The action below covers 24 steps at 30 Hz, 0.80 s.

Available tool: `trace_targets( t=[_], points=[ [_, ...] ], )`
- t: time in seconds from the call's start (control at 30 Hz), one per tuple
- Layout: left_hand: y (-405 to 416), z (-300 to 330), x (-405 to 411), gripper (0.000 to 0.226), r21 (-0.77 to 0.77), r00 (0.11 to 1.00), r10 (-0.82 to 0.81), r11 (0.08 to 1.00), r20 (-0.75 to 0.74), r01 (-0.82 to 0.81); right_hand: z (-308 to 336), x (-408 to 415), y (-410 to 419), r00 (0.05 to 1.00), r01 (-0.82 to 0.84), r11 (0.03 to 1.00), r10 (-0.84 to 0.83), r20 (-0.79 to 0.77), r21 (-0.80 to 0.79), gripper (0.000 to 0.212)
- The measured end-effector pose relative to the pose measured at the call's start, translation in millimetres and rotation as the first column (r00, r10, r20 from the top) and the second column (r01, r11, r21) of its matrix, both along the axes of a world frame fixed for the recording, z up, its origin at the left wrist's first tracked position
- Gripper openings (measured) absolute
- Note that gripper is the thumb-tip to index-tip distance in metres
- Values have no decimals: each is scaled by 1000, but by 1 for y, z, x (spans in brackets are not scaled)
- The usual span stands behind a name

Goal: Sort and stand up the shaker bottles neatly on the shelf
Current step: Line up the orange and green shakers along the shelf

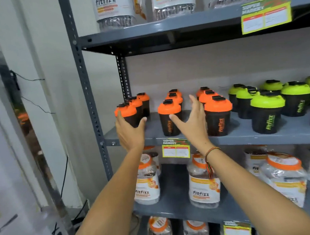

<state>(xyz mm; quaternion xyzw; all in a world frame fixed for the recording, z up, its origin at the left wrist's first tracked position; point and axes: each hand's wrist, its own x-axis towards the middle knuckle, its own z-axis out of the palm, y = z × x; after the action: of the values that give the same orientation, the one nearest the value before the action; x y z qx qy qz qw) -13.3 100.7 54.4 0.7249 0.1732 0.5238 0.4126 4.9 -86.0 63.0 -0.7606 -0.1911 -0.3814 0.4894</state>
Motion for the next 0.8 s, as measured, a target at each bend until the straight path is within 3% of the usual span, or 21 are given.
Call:
trace_targets(
  t=[0.13, 0.27, 0.33, 0.5, 0.8],
  points=[
    [50, -12, 15, 105, -22, 980, -70, 998, -185, 67, -20, 26, 30, 957, 91, 996, -85, -277, 8, 116],
    [77, -20, 32, 109, -53, 930, -144, 990, -338, 134, -37, 43, 39, 899, 146, 989, -138, -415, -13, 124],
    [82, -24, 38, 96, -39, 913, -189, 981, -362, 187, -39, 45, 43, 888, 178, 983, -183, -422, -51, 117],
    [85, -29, 46, 79, -53, 901, -214, 976, -377, 210, -38, 47, 46, 885, 218, 962, -266, -383, -164, 75],
    [84, -27, 40, 75, -35, 905, -186, 982, -382, 187, -38, 44, 50, 877, 267, 942, -326, -354, -205, 67]
  ],
)
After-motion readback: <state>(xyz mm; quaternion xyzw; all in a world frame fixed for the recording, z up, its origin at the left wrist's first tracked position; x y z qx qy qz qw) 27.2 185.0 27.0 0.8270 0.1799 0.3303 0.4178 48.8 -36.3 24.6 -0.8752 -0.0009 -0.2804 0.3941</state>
